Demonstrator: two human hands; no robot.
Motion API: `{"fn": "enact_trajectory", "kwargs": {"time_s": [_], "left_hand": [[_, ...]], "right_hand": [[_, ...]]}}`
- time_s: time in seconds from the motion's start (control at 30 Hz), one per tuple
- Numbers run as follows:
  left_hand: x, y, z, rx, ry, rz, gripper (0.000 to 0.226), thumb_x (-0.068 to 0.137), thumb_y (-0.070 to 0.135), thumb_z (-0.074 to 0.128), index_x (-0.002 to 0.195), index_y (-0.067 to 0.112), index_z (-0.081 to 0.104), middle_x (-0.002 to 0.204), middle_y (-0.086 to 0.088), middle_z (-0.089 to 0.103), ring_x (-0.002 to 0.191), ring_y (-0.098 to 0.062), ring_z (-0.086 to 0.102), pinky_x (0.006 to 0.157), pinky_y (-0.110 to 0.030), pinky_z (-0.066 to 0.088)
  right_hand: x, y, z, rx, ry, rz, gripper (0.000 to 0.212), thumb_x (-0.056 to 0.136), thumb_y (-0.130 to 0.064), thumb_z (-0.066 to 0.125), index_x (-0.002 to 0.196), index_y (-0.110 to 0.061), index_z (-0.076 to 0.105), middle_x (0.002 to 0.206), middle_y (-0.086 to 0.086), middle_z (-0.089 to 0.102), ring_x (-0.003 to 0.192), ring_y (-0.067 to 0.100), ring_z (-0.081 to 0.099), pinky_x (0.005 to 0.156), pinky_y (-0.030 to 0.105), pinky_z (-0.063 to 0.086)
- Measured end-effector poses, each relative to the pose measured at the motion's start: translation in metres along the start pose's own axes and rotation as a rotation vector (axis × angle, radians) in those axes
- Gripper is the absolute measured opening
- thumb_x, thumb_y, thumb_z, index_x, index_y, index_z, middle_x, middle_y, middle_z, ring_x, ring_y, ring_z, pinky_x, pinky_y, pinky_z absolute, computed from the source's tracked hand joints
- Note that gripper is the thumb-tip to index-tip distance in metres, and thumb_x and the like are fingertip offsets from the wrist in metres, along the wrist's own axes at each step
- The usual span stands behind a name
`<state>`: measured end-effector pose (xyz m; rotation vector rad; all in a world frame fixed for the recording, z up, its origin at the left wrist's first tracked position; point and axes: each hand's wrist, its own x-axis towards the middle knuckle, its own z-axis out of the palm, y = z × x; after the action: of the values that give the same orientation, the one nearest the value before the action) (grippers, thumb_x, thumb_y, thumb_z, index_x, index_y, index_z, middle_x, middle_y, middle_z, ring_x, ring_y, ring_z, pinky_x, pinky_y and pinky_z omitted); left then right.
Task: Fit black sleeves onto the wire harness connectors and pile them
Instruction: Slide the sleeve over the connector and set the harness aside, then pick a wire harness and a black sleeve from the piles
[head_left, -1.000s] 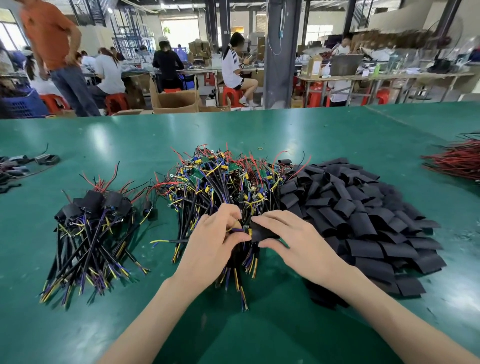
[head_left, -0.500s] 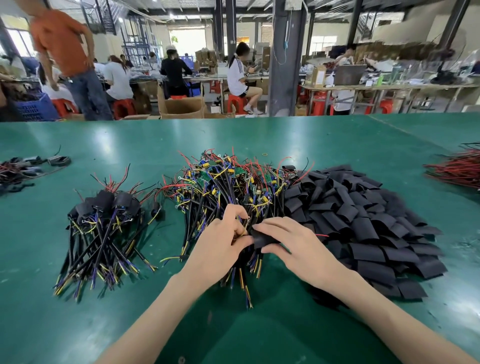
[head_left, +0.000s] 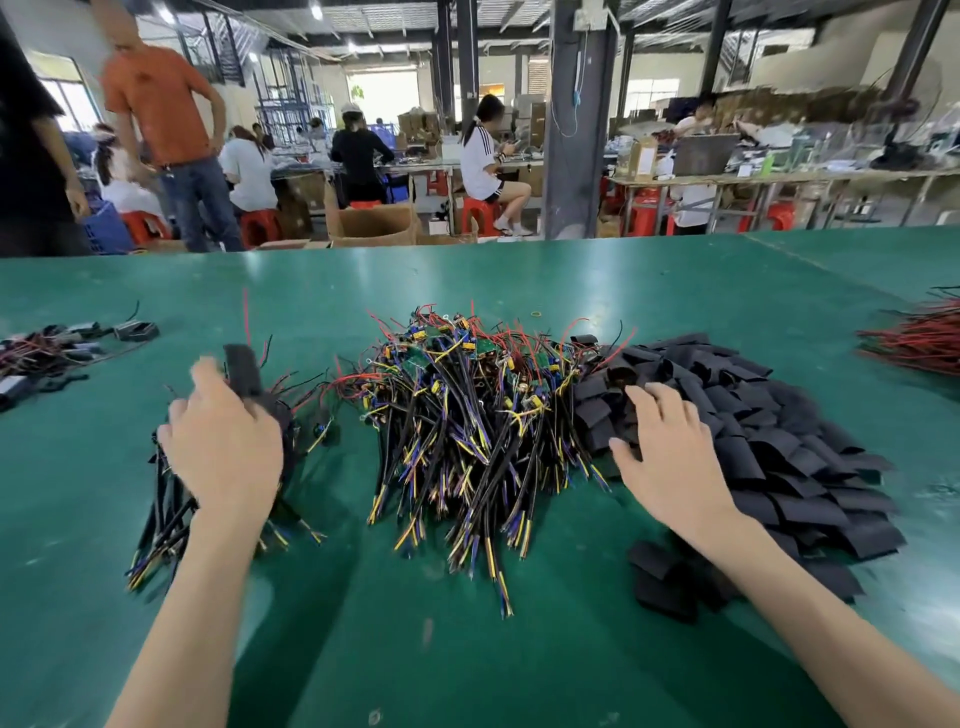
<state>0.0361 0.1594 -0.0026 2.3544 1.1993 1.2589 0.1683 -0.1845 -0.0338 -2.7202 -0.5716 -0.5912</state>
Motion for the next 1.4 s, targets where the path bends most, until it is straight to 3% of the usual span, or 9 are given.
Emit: {"fn": "enact_trajectory", "kwargs": {"time_s": [0.17,0.33,0.47,0.6,0.8,1.0,1.1,1.23,1.4], "left_hand": [[-0.006,-0.016,0.008,0.154,-0.226,-0.054,0.037,0.079,0.000,0.058,0.114,-0.008,0.049,0.108,-0.040,0.052,0.106,-0.050,0.045,0.086,-0.052,0.036],[-0.007,0.019,0.002,0.172,-0.055,0.040,0.039,0.077,0.010,0.064,0.111,-0.002,0.052,0.115,-0.033,0.044,0.110,-0.044,0.039,0.087,-0.051,0.034],[-0.017,0.087,0.016,-0.199,-0.294,0.276,0.021,0.091,0.026,0.052,0.102,0.012,0.064,0.102,-0.013,0.066,0.096,-0.031,0.058,0.083,-0.038,0.046],[-0.026,0.139,0.040,-0.109,-0.453,0.291,0.037,0.088,0.045,0.054,0.073,0.012,0.060,0.073,-0.005,0.062,0.071,-0.024,0.058,0.064,-0.028,0.042],[-0.020,0.166,0.046,-0.046,-0.447,0.266,0.028,0.077,0.016,0.064,0.061,0.006,0.044,0.063,-0.006,0.047,0.080,-0.033,0.061,0.062,-0.030,0.040],[0.012,0.181,0.028,-0.659,-0.653,-0.126,0.007,0.080,0.001,0.055,0.078,-0.004,0.058,0.083,-0.018,0.064,0.075,-0.031,0.067,0.071,-0.038,0.057],[0.022,0.186,0.004,-0.921,-0.716,-0.166,0.016,0.089,-0.006,0.050,0.077,0.003,0.055,0.070,-0.008,0.054,0.044,-0.009,0.055,0.053,-0.025,0.056],[0.023,0.159,-0.022,-0.717,-0.673,0.098,0.019,0.091,-0.004,0.050,0.082,0.009,0.061,0.076,-0.006,0.058,0.049,-0.009,0.056,0.064,-0.029,0.054],[0.005,0.096,-0.021,-0.124,-0.992,0.240,0.025,0.088,-0.010,0.043,0.092,-0.001,0.065,0.096,-0.021,0.065,0.077,-0.023,0.056,0.075,-0.036,0.050]], "right_hand": [[0.001,0.011,0.013,-0.150,-0.124,-0.012,0.053,0.090,-0.035,0.051,0.139,-0.019,0.036,0.142,0.002,0.037,0.129,0.024,0.031,0.102,0.037,0.029],[0.003,0.012,0.017,-0.173,-0.134,-0.060,0.040,0.093,-0.037,0.045,0.131,-0.025,0.048,0.134,-0.006,0.045,0.127,0.019,0.031,0.100,0.034,0.026],[0.001,0.004,0.015,-0.231,-0.129,-0.040,0.038,0.091,-0.048,0.042,0.124,-0.031,0.052,0.122,-0.006,0.048,0.119,0.021,0.036,0.091,0.037,0.029],[-0.003,0.003,0.014,-0.267,-0.137,-0.044,0.045,0.086,-0.055,0.046,0.124,-0.031,0.048,0.120,-0.002,0.044,0.114,0.022,0.039,0.086,0.038,0.031],[-0.003,0.004,0.012,-0.195,-0.148,-0.053,0.046,0.083,-0.051,0.051,0.124,-0.029,0.048,0.116,-0.002,0.043,0.114,0.020,0.041,0.088,0.037,0.030],[-0.003,0.002,0.011,-0.290,-0.128,-0.088,0.043,0.080,-0.051,0.052,0.115,-0.026,0.055,0.112,0.000,0.044,0.111,0.024,0.040,0.087,0.038,0.031],[-0.003,0.004,0.010,-0.293,-0.136,-0.093,0.042,0.082,-0.051,0.051,0.115,-0.027,0.055,0.111,-0.001,0.046,0.112,0.022,0.040,0.087,0.038,0.028],[-0.002,0.004,0.008,-0.275,-0.154,-0.123,0.036,0.087,-0.046,0.048,0.116,-0.027,0.054,0.111,-0.005,0.051,0.113,0.018,0.044,0.088,0.038,0.025],[-0.007,-0.002,0.005,-0.360,-0.150,-0.181,0.024,0.089,-0.034,0.046,0.108,-0.024,0.056,0.106,-0.003,0.051,0.110,0.020,0.044,0.088,0.039,0.026]]}}
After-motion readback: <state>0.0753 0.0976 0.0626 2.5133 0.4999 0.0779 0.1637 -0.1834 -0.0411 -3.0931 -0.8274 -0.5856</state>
